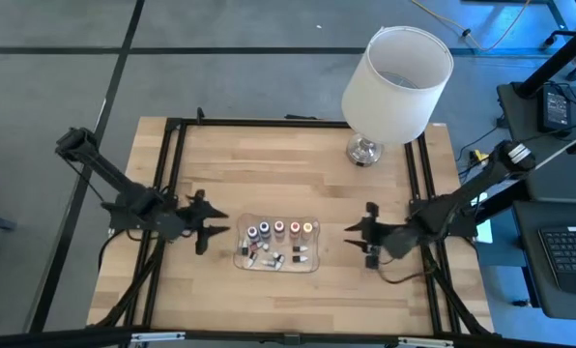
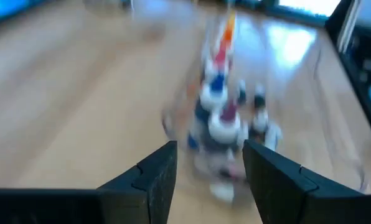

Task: Pick & Place food coloring
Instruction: Put the small red food coloring bottle into the container, then return to Home Position

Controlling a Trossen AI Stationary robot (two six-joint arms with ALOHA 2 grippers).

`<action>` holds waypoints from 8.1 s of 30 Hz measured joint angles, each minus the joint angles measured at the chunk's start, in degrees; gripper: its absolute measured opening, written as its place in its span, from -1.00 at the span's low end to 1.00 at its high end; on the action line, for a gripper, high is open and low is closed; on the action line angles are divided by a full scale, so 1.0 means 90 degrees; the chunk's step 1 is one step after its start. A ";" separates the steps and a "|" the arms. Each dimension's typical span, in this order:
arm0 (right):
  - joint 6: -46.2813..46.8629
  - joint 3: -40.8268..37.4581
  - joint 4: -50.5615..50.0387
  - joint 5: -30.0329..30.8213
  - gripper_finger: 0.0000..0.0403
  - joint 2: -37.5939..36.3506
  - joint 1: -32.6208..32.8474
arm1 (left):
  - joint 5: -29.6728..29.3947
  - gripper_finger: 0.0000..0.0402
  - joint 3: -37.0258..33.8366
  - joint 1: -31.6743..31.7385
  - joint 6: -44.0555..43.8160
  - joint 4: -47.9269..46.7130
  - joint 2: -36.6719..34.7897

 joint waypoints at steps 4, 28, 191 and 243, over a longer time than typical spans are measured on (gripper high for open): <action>-0.0340 -0.0575 0.0366 0.0348 -0.28 -0.0950 0.0213 | -0.0590 -0.10 0.0000 -0.0218 0.0722 0.0355 -0.0327; -0.1106 -0.1416 0.2134 0.0891 0.37 -0.0879 -0.0609 | -0.0922 -0.11 0.0002 -0.0208 0.1140 0.0368 -0.0490; -0.1493 0.1200 -0.1268 -0.1499 -0.42 -0.0503 -0.0965 | 0.1733 -0.11 -0.0434 0.0861 0.3064 0.1887 -0.2155; -0.2492 -0.3340 0.1156 -0.1812 -0.42 -0.6770 -0.3817 | 0.4588 -0.10 -0.2486 0.4333 0.3074 0.2059 -0.4880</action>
